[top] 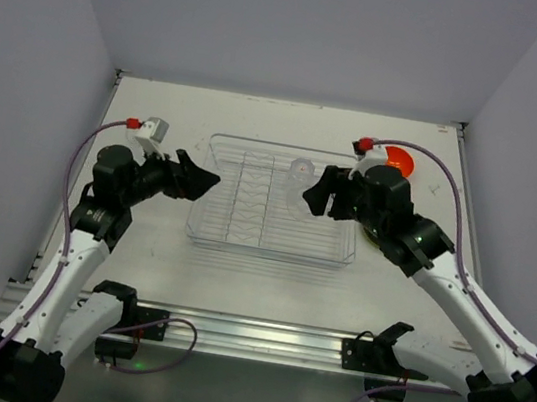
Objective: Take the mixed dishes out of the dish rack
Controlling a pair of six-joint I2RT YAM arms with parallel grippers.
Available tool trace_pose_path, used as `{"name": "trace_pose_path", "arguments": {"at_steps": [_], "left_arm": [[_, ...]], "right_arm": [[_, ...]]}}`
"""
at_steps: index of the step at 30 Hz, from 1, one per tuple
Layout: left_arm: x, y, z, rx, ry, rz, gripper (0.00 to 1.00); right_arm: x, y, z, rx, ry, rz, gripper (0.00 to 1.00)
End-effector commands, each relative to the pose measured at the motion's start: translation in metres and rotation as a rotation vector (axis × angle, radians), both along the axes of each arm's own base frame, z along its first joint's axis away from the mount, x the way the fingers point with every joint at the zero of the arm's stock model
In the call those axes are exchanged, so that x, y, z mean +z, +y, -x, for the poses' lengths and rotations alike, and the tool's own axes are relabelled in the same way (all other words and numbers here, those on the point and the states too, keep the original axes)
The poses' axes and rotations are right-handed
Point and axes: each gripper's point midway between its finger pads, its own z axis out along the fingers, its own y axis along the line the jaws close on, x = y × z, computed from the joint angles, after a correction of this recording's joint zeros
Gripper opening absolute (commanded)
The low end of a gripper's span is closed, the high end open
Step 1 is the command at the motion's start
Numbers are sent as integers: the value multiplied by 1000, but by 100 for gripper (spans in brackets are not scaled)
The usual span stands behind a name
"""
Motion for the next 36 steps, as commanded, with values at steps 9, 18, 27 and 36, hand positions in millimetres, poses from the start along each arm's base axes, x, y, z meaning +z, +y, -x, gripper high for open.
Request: {"name": "trace_pose_path", "arguments": {"at_steps": [9, 18, 27, 36], "left_arm": [[120, -139, 97, -722, -283, 458, 100], [157, -160, 148, -905, -343, 661, 100], [170, -170, 175, -987, -383, 715, 80], [174, -183, 183, -1022, -380, 729, 58]], "right_arm": [[125, -2, 64, 234, -432, -370, 25], [167, 9, 118, 485, -566, -525, 25], [182, 16, 136, 587, -584, -592, 25], [184, 22, 144, 652, -586, -624, 25]]}}
